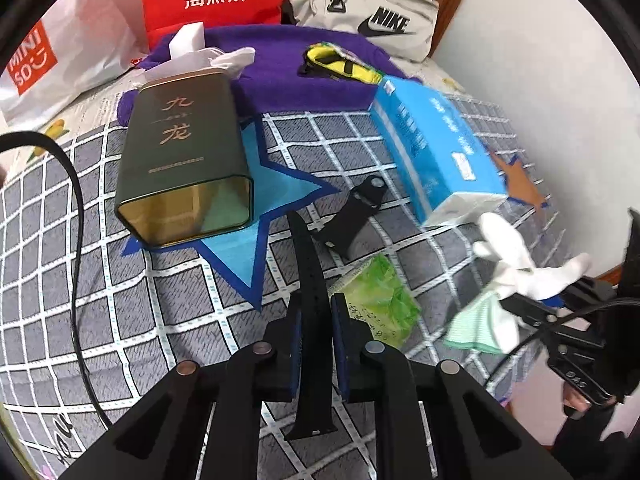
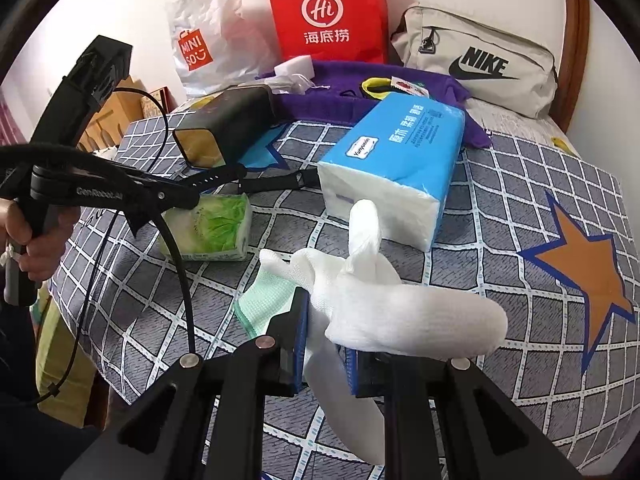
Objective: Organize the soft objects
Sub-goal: 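Carry the white glove over the purple towel with the right tool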
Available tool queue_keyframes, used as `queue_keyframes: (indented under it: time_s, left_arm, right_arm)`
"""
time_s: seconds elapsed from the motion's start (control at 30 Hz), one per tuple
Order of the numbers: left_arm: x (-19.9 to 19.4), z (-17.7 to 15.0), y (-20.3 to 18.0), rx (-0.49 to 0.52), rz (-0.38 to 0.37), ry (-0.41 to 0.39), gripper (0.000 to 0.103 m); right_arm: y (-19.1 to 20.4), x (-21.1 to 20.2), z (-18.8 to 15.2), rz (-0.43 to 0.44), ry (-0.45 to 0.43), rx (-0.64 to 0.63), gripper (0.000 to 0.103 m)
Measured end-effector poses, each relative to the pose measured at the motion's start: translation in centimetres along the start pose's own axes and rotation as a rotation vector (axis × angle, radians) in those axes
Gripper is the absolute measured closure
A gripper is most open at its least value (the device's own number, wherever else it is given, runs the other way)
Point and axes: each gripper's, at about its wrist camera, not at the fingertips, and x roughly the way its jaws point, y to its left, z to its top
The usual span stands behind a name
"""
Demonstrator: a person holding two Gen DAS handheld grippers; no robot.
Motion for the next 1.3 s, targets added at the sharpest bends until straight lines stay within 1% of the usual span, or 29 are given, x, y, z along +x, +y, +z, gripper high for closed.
queue_keyframes:
  time_s: [0.03,0.13,0.27,0.43,0.5,0.57,0.63,0.73,0.87,0.93,1.2,1.3]
  left_arm:
    - [0.0,-0.1,0.2,-0.001,-0.013,0.01,0.09]
    - [0.4,0.0,1.0,-0.034,-0.003,0.023,0.09]
    - [1.3,0.7,1.8,-0.067,-0.037,0.029,0.09]
    - [2.6,1.5,1.7,-0.065,-0.021,0.035,0.09]
    - [2.9,1.5,1.7,-0.06,-0.02,0.033,0.097]
    - [2.8,1.5,1.6,-0.058,-0.022,0.018,0.098]
    - [2.2,1.5,1.4,-0.05,-0.016,-0.007,0.099]
    - [1.3,1.5,1.3,-0.039,0.012,-0.033,0.099]
    - [0.0,1.5,1.6,-0.048,0.008,-0.057,0.099]
    - [-0.7,1.6,1.6,-0.055,0.005,-0.072,0.099]
    - [-3.1,1.9,0.9,-0.032,-0.003,-0.116,0.099]
    - [-3.8,2.5,1.0,-0.039,-0.006,-0.132,0.099]
  right_arm:
    - [0.0,0.0,0.0,0.007,0.001,-0.002,0.087]
    - [0.2,0.2,0.0,0.014,0.012,-0.004,0.087]
    - [0.5,0.5,0.1,0.018,0.02,-0.01,0.087]
    - [0.4,0.4,0.0,0.014,0.022,-0.014,0.087]
    - [0.2,0.5,-0.1,0.009,0.026,-0.007,0.087]
    - [0.0,0.5,-0.2,0.009,0.028,0.001,0.087]
    - [-0.2,0.2,-0.2,0.006,0.023,0.006,0.087]
    - [-0.2,-0.2,-0.1,-0.002,0.01,-0.001,0.087]
    - [0.1,-1.0,0.3,-0.003,-0.009,-0.02,0.087]
    - [0.2,-1.5,0.7,0.013,-0.021,-0.017,0.087]
    - [0.8,-3.4,3.1,0.049,-0.07,-0.024,0.087]
    - [0.8,-3.7,4.3,0.048,-0.086,-0.026,0.087]
